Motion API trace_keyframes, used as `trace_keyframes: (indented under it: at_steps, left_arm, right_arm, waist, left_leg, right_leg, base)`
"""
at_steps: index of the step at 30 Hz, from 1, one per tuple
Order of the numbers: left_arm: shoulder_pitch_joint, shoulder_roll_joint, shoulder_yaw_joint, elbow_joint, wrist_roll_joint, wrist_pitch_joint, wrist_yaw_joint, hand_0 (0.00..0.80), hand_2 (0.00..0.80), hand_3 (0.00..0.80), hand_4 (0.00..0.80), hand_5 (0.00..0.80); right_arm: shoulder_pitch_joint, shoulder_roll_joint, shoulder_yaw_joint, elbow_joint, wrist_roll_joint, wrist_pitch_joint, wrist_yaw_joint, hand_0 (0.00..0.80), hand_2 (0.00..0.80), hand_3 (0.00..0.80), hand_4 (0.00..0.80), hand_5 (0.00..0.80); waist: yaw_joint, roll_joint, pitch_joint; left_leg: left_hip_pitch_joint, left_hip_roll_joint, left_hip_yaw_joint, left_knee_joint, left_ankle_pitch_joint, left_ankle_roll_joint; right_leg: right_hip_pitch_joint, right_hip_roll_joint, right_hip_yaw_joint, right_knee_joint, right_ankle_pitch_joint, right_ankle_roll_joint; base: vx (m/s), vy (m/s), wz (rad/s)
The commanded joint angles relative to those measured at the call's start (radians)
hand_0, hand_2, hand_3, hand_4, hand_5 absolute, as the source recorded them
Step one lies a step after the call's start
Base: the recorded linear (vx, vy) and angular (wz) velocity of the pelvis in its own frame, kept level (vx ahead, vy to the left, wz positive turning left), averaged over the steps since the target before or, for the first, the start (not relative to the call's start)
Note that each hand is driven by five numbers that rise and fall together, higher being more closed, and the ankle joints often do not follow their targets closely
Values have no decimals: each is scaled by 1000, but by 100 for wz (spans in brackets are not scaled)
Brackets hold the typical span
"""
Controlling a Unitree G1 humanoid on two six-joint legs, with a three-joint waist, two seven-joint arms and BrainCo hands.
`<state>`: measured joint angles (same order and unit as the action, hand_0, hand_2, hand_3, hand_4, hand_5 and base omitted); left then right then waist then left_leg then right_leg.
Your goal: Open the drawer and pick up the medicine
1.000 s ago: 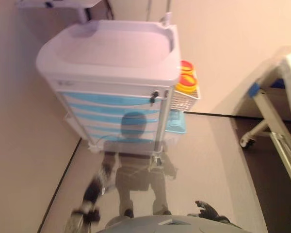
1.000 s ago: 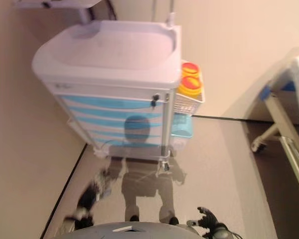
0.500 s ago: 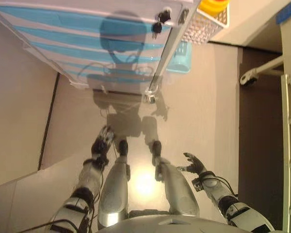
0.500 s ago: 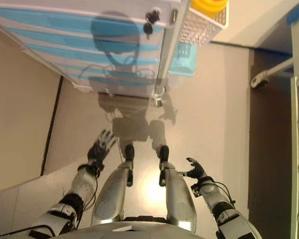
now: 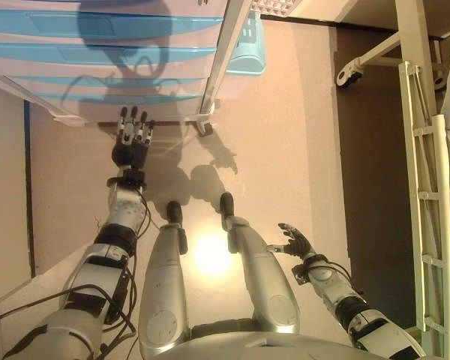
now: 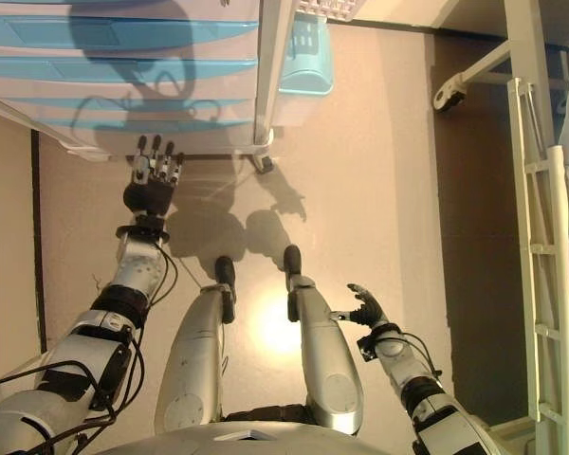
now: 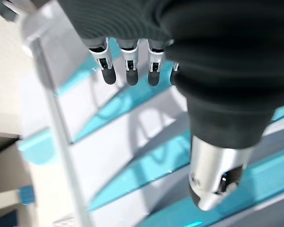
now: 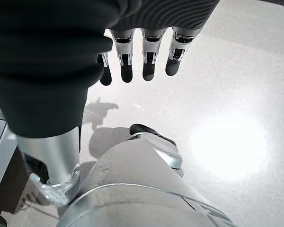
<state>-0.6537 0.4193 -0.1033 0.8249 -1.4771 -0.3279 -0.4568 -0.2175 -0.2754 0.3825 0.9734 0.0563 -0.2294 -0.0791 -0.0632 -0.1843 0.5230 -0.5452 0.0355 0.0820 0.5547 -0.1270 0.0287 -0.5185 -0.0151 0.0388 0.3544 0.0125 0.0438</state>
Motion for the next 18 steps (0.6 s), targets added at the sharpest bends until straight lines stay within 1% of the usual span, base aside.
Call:
trace_keyframes:
  at_steps: [1, 5, 8, 14, 18]
  left_arm:
    - [-47, 40, 29, -52, -71, -6, -41, 0, 0, 0, 0, 0]
    - [-139, 77, 37, -63, -109, -27, -33, 0, 0, 0, 0, 0]
    - [-204, 109, 42, -69, -150, -35, -51, 0, 0, 0, 0, 0]
    - [-334, 157, 19, -74, -195, -57, -43, 0, 0, 0, 0, 0]
    - [-409, 197, 5, -84, -248, -44, -94, 0, 0, 0, 0, 0]
  right_arm:
    - [109, -44, 84, -37, 11, -15, -13, 0, 0, 0, 0, 0]
    - [117, -40, 112, -44, 16, -23, -24, 0, 0, 0, 0, 0]
    - [126, -42, 129, -51, 14, -27, -28, 0, 0, 0, 0, 0]
    - [132, -52, 158, -39, 7, -39, -30, 0, 0, 0, 0, 0]
    - [135, -57, 175, -23, 1, -53, -28, 0, 0, 0, 0, 0]
  waist:
    - [-14, -24, -50]
    - [-24, -33, -49]
    - [-33, -38, -52]
    - [-50, -40, -52]
    - [-54, -44, -56]
  left_leg:
    - [-35, -39, -8, 22, -89, 39]
    - [-48, -37, -7, 44, -104, 41]
    - [-50, -36, -5, 51, -112, 43]
    - [-51, -34, 1, 71, -127, 47]
    - [-51, -34, 4, 77, -138, 50]
  right_leg:
    - [-23, 21, -23, 23, -9, -5]
    - [-30, 25, -21, 26, -10, -9]
    - [-32, 27, -17, 26, -11, -11]
    - [-32, 30, -7, 34, -17, -19]
    - [-26, 33, -2, 29, -18, -20]
  base:
    - [39, -7, -3]
    - [38, -15, -4]
    - [35, -5, -4]
    - [11, 3, -1]
    - [8, 2, 0]
